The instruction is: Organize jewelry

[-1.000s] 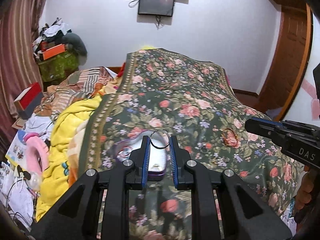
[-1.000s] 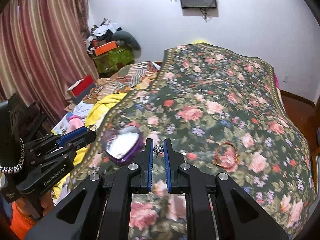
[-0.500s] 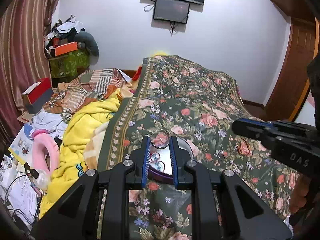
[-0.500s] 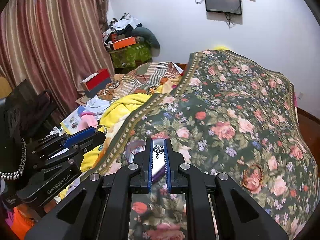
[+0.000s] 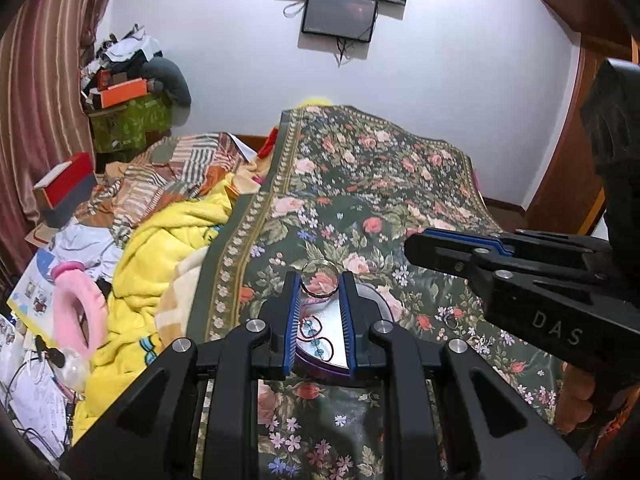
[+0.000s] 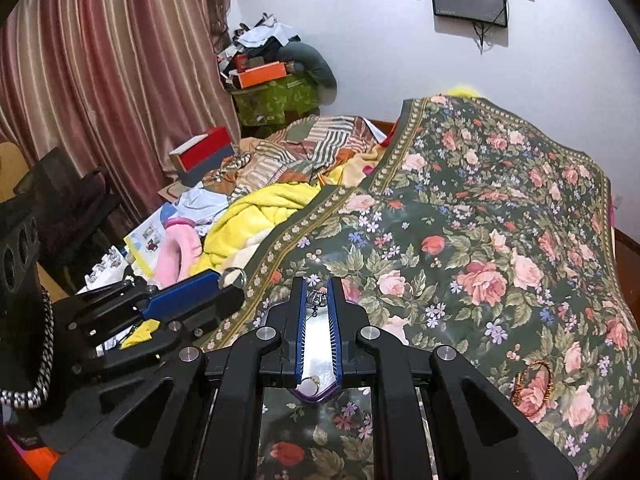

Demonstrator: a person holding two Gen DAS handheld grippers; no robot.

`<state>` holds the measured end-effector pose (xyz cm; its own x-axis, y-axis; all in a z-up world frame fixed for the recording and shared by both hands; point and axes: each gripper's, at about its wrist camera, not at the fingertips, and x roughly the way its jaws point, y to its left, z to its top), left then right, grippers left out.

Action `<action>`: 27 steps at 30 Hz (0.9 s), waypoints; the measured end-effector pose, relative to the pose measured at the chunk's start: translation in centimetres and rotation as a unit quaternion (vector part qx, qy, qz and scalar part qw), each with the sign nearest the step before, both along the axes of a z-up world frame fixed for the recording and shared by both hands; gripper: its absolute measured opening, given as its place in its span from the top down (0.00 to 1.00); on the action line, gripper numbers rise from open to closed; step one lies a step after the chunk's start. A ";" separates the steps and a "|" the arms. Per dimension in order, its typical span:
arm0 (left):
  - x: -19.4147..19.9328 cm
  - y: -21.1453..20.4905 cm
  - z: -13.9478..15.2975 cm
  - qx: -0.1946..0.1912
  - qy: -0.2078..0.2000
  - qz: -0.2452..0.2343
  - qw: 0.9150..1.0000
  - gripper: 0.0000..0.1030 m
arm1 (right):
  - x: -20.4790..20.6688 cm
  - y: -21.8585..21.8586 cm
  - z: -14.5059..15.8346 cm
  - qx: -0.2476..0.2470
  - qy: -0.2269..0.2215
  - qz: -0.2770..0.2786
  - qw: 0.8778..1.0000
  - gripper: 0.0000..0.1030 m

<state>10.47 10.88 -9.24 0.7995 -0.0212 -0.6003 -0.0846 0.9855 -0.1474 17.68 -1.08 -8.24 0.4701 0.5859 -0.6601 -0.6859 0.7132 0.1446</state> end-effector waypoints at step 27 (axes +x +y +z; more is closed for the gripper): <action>2.9 -0.6 -4.8 -0.029 0.062 -0.013 0.998 0.82 | 2.5 0.7 -4.1 -0.020 0.061 0.020 0.998 0.89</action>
<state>13.35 10.32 -14.00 0.7182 -0.0789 -0.6913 -0.0791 0.9778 -0.1939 20.15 -0.36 -12.30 0.3623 0.5744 -0.7341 -0.6929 0.6927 0.2001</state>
